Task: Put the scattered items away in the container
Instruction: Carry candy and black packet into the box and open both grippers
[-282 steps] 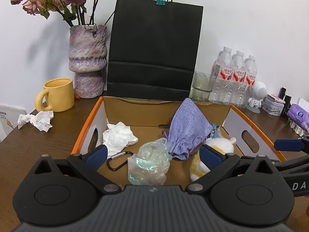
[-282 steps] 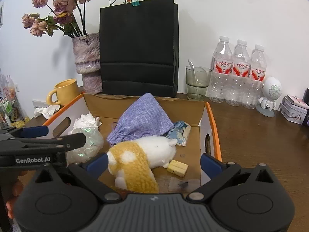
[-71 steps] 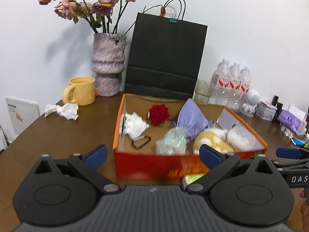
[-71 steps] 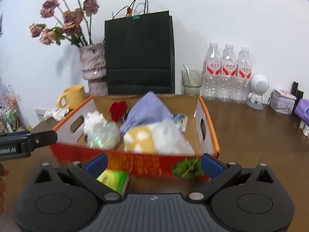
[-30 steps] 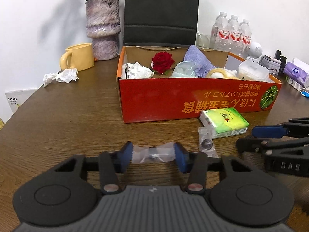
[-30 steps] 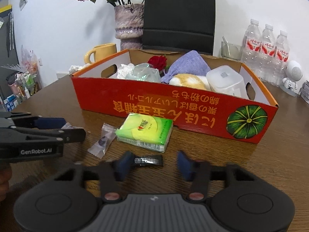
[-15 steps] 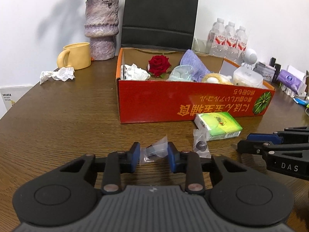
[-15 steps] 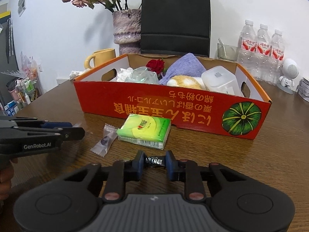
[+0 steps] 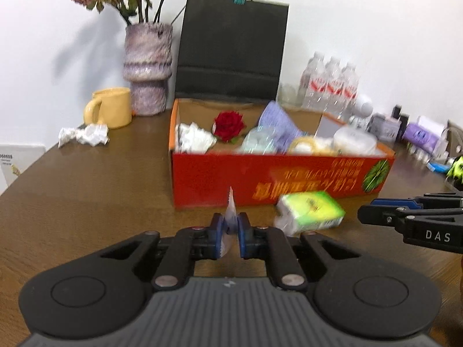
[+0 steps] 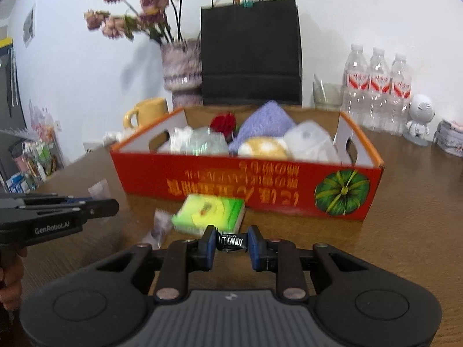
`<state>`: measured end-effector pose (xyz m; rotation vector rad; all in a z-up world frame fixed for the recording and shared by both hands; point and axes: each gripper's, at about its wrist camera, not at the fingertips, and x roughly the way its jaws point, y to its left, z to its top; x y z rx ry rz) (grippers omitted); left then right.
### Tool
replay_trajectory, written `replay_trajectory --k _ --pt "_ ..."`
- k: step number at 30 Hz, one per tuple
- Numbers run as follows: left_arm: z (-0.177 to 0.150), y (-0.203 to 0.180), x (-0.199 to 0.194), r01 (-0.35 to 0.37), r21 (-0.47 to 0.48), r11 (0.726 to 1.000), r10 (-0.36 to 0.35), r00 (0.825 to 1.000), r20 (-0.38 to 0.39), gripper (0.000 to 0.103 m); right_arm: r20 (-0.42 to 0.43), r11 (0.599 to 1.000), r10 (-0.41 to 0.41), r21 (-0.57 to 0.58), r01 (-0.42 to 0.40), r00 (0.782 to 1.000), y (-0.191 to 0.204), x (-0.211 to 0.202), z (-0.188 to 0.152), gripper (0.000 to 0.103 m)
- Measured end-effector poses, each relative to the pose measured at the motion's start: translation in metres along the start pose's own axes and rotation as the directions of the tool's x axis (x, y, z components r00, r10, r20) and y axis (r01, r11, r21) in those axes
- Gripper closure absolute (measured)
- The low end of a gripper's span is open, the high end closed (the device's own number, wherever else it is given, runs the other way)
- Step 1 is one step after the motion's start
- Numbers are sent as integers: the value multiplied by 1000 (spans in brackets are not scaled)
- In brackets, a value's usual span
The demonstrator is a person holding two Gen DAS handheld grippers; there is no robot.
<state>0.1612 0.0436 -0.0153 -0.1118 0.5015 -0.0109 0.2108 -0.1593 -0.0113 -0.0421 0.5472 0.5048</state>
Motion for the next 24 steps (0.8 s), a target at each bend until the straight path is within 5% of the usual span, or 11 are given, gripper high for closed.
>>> replay_trajectory --k 9,20,21,22,23,24 --pt "90 -11 11 42 18 999 -45 987 156 91 145 999 -39 1 39 989 -27 7 87 81" --pt "109 -5 113 24 -25 999 -23 998 50 88 50 996 -80 50 78 996 -59 107 114 79" --pt "110 -4 117 17 -27 999 -16 999 47 71 39 995 -85 47 83 996 -59 111 115 76" --pt "110 -3 120 13 -28 1000 -12 999 40 33 30 995 -94 43 92 995 -60 115 116 60" --pt "110 -3 120 -4 -33 999 5 999 37 16 22 994 -107 39 106 994 -60 116 116 46" --pt "110 -3 120 -36 -40 999 38 998 44 0 15 992 -119 35 119 993 -61 118 116 13"
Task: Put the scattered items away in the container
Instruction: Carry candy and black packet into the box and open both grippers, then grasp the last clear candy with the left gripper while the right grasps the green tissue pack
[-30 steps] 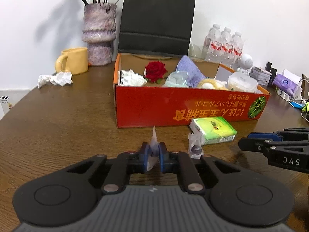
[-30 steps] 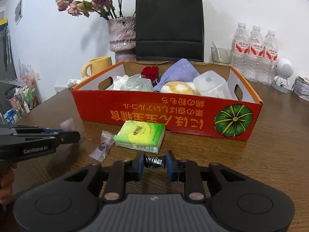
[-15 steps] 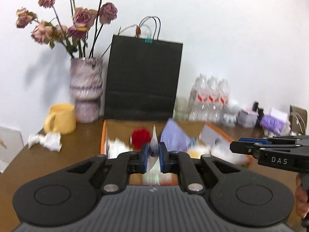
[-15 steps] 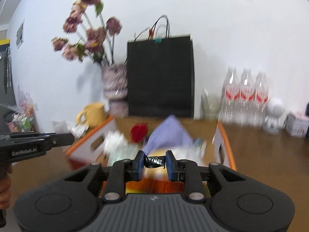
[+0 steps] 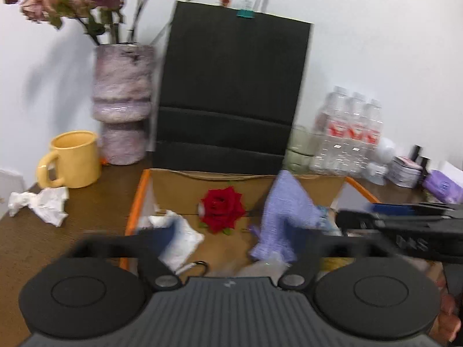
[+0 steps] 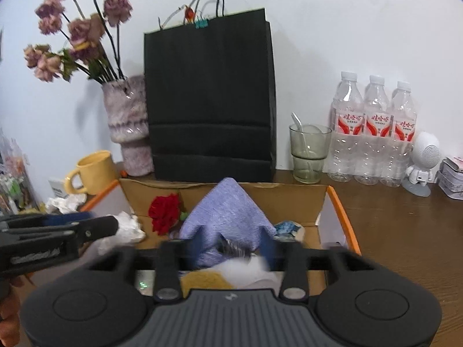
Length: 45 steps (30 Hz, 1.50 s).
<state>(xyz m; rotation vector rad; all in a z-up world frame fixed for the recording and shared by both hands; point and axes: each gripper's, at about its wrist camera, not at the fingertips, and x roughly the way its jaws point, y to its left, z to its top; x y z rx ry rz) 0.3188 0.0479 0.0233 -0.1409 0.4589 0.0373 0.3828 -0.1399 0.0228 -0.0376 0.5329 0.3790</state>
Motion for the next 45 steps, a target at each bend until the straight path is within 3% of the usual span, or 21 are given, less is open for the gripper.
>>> replay_trajectory --k 1,6,21,31,38,42,45 --pt "0 0 -1 -33 1 999 33 999 19 0 -3 1000 -18 -6 18 1000 0 1 0 2" --pt "2 1 1 -56 -1 998 56 998 -15 0 -52 1000 -11 16 11 999 -6 0 0 2" --pt "0 -6 -4 -51 26 998 51 999 -10 0 -39 1000 -29 8 29 999 -5 -12 1 1" --pt "-15 -5 -60 -26 30 999 26 1000 11 0 26 998 -49 29 48 998 -9 -76 -23 1" --pt "-57 -5 -96 -8 71 997 13 998 -57 0 -3 999 -45 -11 45 999 1 -113 -64 1" --pt "-81 -13 -98 16 113 993 -2 992 -124 0 -56 998 -59 -4 59 997 3 -113 -88 1" --pt "-94 -21 -91 21 141 990 3 986 -168 6 -87 998 -65 1 65 994 4 -110 -103 1"
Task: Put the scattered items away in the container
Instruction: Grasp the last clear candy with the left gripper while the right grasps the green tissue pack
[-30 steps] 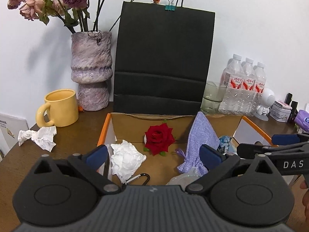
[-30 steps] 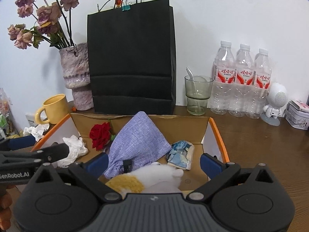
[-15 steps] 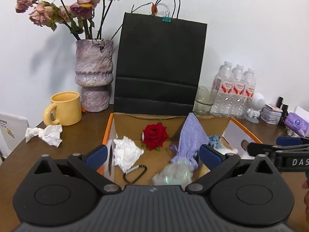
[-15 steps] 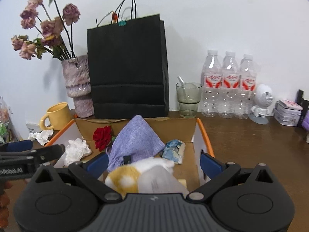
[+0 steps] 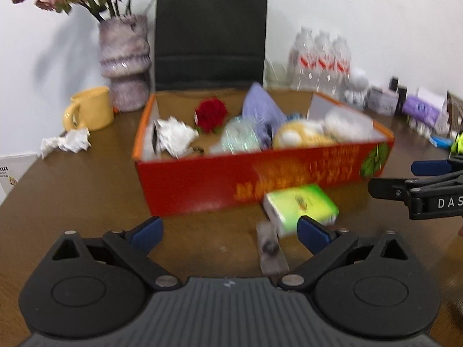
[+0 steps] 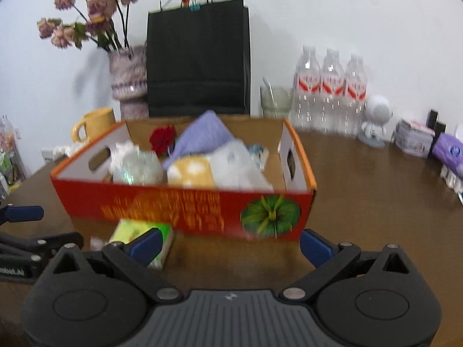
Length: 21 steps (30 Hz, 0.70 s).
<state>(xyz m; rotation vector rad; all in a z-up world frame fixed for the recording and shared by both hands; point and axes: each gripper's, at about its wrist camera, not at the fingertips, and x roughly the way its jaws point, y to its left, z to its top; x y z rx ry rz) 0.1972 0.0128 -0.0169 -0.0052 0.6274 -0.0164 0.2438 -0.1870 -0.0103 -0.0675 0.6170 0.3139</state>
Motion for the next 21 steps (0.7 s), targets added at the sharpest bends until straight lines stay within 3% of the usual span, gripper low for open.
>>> replay_trajectory --k 6,10,12,21 --pt "-12 -7 20 -8 1 1000 8 999 -50 35 -21 1000 -2 -28 1 1000 12 5 -13 2" --pt "-13 0 18 2 8 1000 -2 1000 -25 76 -24 999 28 -43 -29 999 26 9 -14 2" --pt "-13 8 18 6 3 1000 -6 1000 -18 85 -27 997 50 -49 -51 998 35 13 -13 2" --pt "-13 57 13 3 -105 994 -4 1000 -8 86 -61 992 90 -85 -95 994 83 45 -3 5"
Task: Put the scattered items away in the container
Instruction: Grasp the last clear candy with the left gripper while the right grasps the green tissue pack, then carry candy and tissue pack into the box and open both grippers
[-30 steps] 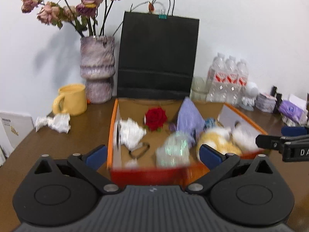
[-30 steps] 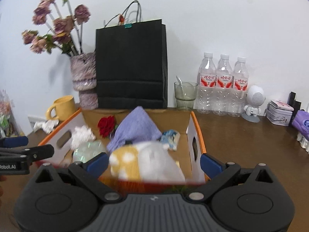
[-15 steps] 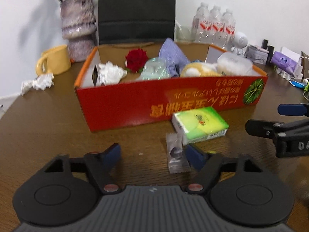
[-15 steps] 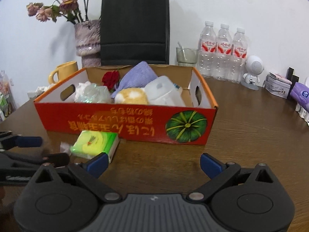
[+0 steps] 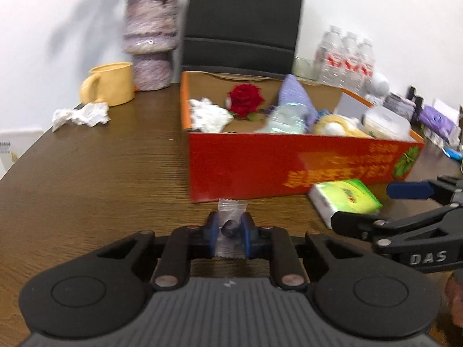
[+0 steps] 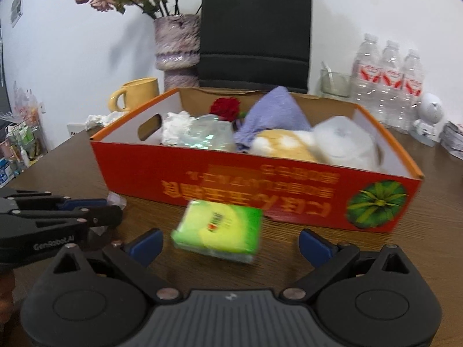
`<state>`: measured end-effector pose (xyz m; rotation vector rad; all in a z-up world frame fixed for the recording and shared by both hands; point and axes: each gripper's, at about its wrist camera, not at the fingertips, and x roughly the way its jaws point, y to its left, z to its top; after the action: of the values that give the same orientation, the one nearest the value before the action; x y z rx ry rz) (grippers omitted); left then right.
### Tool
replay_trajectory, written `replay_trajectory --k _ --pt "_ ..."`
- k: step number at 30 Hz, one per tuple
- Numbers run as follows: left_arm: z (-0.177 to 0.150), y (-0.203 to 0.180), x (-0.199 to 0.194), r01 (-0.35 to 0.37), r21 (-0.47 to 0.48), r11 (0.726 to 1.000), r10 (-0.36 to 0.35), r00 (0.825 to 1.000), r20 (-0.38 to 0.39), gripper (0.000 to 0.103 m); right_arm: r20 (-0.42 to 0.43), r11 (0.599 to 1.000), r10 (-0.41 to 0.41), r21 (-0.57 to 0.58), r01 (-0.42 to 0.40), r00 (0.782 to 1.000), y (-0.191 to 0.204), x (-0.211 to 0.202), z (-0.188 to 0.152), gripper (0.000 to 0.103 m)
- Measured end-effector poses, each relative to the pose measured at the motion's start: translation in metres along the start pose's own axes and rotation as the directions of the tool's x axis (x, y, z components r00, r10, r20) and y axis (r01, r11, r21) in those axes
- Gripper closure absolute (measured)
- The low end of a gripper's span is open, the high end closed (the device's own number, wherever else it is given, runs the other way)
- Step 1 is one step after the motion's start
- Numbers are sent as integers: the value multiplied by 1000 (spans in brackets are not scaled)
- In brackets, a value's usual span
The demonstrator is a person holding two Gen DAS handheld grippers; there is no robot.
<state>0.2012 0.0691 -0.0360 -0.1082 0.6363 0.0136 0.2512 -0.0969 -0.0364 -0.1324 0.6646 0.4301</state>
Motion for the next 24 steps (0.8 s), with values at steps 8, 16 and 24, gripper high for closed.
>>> replay_trajectory --k 8,16,24 --pt "1 5 -2 16 -17 1000 -16 1000 13 86 17 1000 -2 17 1 1000 1 -9 -8 39" --pt "-2 -9 -20 39 -1 999 -39 997 64 86 98 996 22 88 -31 995 -16 -46 -18 39" --pt "4 -17 -55 101 -34 994 -94 983 158 86 194 992 40 113 -63 980 -38 -76 -2 39"
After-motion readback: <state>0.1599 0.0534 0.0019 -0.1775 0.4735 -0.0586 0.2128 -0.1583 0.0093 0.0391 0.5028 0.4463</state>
